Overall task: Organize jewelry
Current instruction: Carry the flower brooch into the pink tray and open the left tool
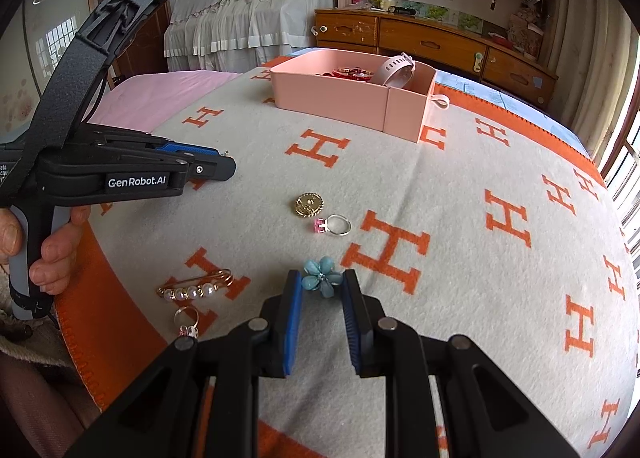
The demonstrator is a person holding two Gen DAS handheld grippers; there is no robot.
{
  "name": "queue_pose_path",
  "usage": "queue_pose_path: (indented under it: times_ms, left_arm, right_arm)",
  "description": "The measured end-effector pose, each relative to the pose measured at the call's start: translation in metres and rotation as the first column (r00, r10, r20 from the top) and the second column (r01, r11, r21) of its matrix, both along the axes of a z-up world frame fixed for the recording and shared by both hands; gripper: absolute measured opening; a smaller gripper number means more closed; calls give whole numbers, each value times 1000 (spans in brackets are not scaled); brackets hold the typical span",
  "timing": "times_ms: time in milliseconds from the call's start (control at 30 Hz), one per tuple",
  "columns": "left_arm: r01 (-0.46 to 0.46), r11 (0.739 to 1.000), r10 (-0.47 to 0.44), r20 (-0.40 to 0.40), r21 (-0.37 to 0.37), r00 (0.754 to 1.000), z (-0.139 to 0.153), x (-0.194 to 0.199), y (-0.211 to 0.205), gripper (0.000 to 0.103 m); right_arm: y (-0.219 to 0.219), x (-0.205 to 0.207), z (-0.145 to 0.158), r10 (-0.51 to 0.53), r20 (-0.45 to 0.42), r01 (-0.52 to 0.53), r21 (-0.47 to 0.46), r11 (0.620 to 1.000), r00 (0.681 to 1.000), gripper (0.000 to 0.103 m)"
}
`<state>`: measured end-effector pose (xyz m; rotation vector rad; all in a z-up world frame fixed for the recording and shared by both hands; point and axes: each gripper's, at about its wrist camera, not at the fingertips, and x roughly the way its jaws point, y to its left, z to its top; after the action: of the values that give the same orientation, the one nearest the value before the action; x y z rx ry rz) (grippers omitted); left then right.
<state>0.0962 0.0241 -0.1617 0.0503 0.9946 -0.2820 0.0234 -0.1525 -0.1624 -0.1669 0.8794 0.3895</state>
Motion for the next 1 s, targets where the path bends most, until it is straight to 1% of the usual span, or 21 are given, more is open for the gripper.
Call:
queue_pose_path:
  times_ms: [167,267,333,467,533,633,700,767,833,900,1000]
  left_arm:
    - [-12,1000,12,-11,-18,1000,8,-2,5,15]
    - [-11,999,11,-9,-32,1000,26,-2,7,15]
    - [-3,999,4,4,-43,1000,44,2,8,15]
    - [7,999,-5,60,-35,998,93,16,7,15]
    - [5,1000,-3,92,-18,996,118,25,5,15]
    - [3,1000,-1,129,-21,992,154,41,2,15]
    - [0,1000,1,167,-6,986,175,50,-2,15]
    - [-11,1000,8,200,13,980,191,62,-6,15]
    - [-22,1000,19,209,13,978,201,76,-8,15]
    - [-35,999,33,207,6,978,204,90,-9,15]
    - [-54,999,54,172,-3,984,192,116,-10,15]
  right_arm:
    - [-1,0,2,-9,-18,10,18,1000,1000,20]
    - [-1,4,13,-14,-9,14,28,1000,1000,20]
    - [-1,9,27,-14,8,14,38,999,1000,20]
    - [-4,31,73,-13,53,8,86,996,999,20]
    - [-6,45,103,-25,83,16,116,993,996,20]
    - [-11,68,147,-48,118,27,175,984,992,20]
    - [-12,82,174,-66,155,35,197,980,986,20]
    - [-12,97,195,-90,173,51,221,974,981,20]
    - [-13,114,209,-110,162,66,255,965,981,20]
    - [-13,133,214,-126,138,83,282,956,982,20]
    - [-10,161,203,-137,77,108,303,947,988,20]
